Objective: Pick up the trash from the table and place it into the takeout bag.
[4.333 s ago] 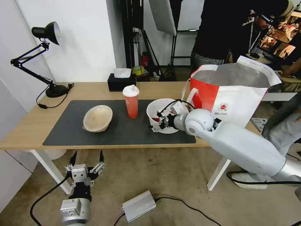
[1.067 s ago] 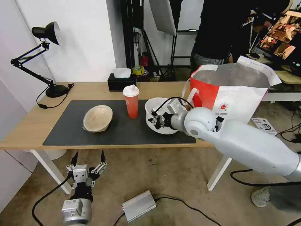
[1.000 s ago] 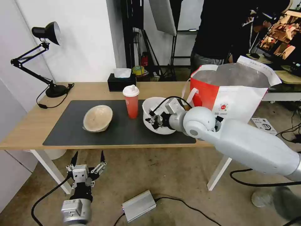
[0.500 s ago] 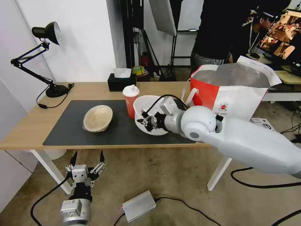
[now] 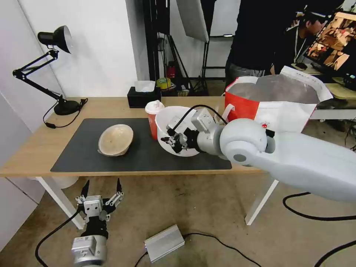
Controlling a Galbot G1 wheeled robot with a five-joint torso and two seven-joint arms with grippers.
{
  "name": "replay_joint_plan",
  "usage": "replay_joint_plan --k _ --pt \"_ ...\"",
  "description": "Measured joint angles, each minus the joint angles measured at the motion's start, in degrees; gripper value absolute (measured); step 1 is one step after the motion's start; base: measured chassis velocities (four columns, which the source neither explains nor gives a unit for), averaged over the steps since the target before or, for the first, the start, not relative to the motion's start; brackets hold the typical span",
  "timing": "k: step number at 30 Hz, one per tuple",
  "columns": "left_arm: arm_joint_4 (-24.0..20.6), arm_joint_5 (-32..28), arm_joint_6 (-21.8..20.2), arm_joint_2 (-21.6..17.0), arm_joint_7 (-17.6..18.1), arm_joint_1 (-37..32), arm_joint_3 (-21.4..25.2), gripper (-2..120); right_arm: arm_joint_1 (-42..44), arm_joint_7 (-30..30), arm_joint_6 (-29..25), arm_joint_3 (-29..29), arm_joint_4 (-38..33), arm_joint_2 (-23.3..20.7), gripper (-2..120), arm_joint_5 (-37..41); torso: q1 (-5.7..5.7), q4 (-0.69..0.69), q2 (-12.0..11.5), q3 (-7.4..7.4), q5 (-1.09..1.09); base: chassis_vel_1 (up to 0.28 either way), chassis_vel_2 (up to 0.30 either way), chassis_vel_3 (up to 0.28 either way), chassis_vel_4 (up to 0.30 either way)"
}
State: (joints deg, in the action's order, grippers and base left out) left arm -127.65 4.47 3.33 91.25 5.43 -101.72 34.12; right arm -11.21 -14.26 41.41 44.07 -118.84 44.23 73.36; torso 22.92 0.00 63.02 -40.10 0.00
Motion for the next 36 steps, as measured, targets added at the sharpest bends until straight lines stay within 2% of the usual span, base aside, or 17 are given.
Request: replay_joint_plan --k 13,20,31,36 --pt "0.1 0.3 0.1 -0.5 -0.4 0.0 -0.2 100 -4.2 0.5 0.0 -0.3 -1.3 -1.7 0 1.2 0.00 0.00 0.0 0.00 0.00 0.000 0.000 0.000 0.000" --pt "0.0 0.4 0.7 -0.9 -0.4 -0.2 0.0 100 -8.2 2.7 0.0 -0.4 -0.2 -2.5 0 1.2 0.00 0.00 0.0 0.00 0.00 0.000 0.000 0.000 0.000" --pt "-0.1 0.7 1.0 -1.6 -0.5 -0.1 0.0 100 -14.3 7.6 0.0 -1.4 5.9 -4.0 0 -1.7 0.00 0.00 0.0 0.00 0.00 0.000 0.000 0.000 0.000" --pt "-0.3 0.6 1.0 -2.0 -0.5 -0.1 0.2 100 -15.6 10.7 0.0 -1.9 11.1 -4.4 0 -6.1 0.00 0.00 0.0 0.00 0.00 0.000 0.000 0.000 0.000"
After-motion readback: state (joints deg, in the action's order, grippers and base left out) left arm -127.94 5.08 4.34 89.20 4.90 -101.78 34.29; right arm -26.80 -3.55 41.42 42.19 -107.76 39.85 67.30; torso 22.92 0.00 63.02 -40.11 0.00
